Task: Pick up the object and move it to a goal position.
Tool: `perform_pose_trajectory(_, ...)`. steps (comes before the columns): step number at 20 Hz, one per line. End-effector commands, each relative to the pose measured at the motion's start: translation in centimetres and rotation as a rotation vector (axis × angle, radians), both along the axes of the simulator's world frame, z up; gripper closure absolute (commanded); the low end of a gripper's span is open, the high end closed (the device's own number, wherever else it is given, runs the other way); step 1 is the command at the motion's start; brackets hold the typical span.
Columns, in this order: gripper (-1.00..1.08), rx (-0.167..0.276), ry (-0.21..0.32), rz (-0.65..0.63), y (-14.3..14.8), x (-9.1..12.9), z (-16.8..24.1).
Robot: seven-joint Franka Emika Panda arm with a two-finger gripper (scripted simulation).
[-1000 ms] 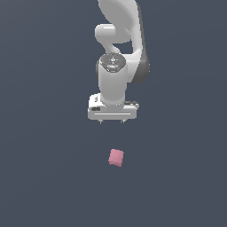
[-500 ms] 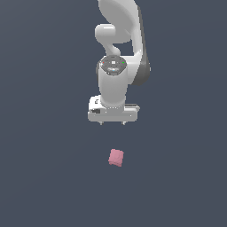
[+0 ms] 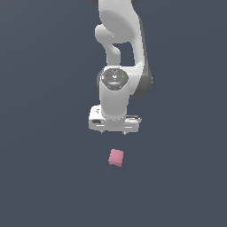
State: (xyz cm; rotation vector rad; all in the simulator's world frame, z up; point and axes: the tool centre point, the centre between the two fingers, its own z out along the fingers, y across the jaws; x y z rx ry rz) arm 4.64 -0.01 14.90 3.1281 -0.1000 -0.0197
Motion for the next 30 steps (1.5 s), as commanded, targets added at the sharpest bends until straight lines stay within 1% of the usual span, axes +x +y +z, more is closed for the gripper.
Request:
perform_pose_trajectory(1,-0.92,0.001,-0.002,-0.026,0.2,1.3,-0.8)
perform_pose_trajectory(8,-0.92,0.005,-0.008,-0.104,0.7,4.7,-3.2)
perform_pose_trajectory(14,-0.92,0.008,-0.012,-0.15,1.1,6.5,-4.8)
perform_pose_trajectory(21,-0.92,0.01,-0.014,-0.176,1.3,7.4,-5.8)
perform_pose_trajectory(26,-0.92,0.01,-0.013,-0.177,1.4,7.4,-5.9)
perform_pose_trajectory(30,-0.92,0.01,-0.013,-0.177,1.4,7.4,-6.9)
